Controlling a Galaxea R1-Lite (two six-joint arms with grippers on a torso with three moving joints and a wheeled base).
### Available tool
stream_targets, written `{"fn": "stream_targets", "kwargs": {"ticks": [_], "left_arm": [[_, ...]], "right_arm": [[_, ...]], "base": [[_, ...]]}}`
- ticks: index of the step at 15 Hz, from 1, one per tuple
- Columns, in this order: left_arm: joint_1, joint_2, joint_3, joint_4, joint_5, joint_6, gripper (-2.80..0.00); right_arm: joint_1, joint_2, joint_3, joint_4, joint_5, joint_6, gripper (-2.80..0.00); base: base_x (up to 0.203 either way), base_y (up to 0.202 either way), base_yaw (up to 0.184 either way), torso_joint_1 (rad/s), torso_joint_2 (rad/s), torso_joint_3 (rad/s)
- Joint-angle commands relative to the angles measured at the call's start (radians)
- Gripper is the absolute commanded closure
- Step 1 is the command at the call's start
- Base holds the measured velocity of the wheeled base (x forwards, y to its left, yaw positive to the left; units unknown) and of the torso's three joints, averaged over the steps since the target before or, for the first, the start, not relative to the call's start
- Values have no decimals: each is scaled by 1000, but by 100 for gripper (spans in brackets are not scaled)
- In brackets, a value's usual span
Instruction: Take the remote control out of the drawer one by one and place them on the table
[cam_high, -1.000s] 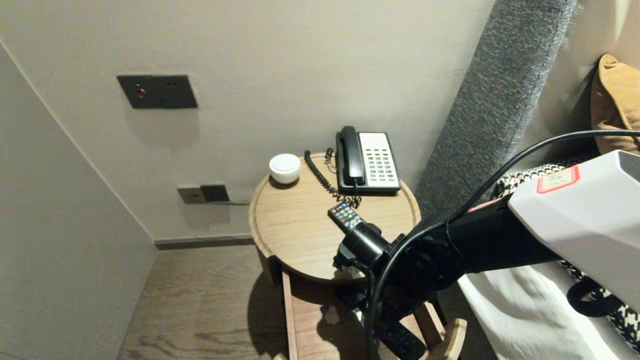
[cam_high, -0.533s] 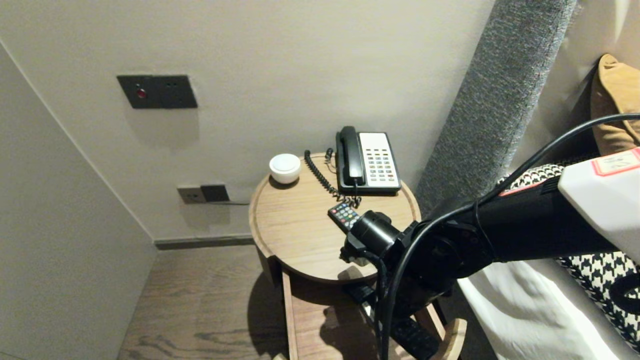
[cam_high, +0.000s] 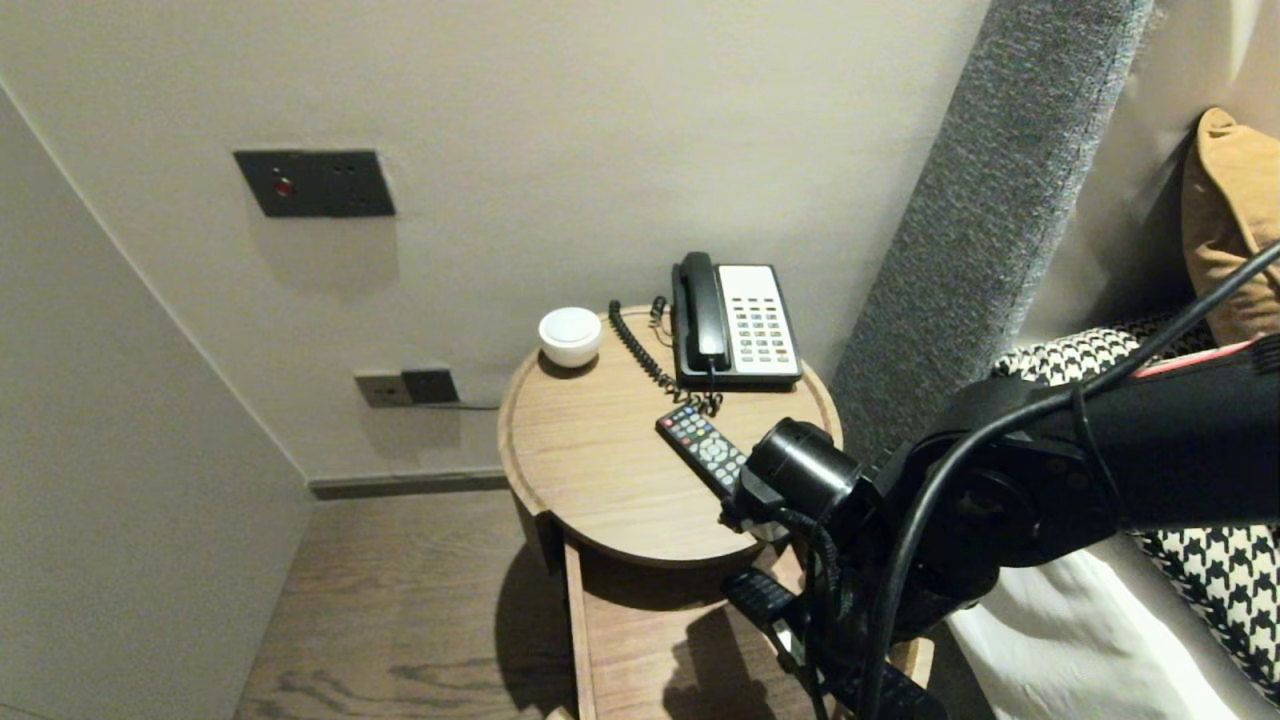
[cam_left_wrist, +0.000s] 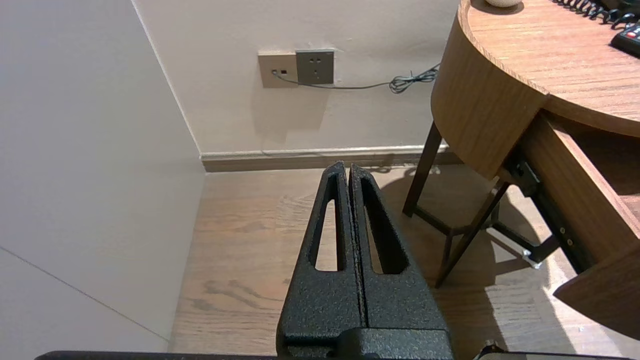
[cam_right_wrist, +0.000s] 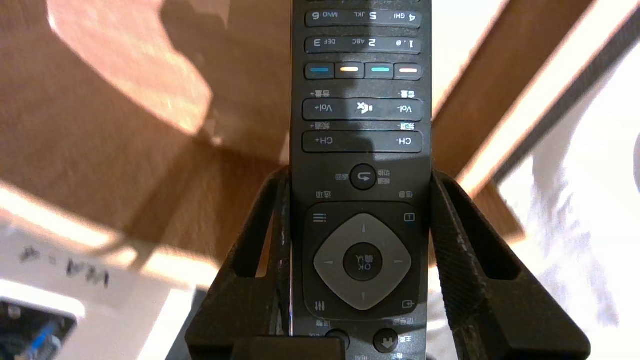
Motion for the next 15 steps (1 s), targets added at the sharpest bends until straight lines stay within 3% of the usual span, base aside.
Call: {"fn": "stream_targets", "kwargs": {"ticks": [1,10,15], "left_arm": [[0,0,0,0,0,0,0],[0,0,0,0,0,0,0],[0,0,0,0,0,0,0]], "right_arm": [[6,-71,41,24,-1,14,0],[17,-291,206,42,1,32,0],[19,-390,143,67,-1,64,0]], "base": [[0,0,0,0,0,0],[0,0,0,0,0,0],[0,0,0,0,0,0]]}}
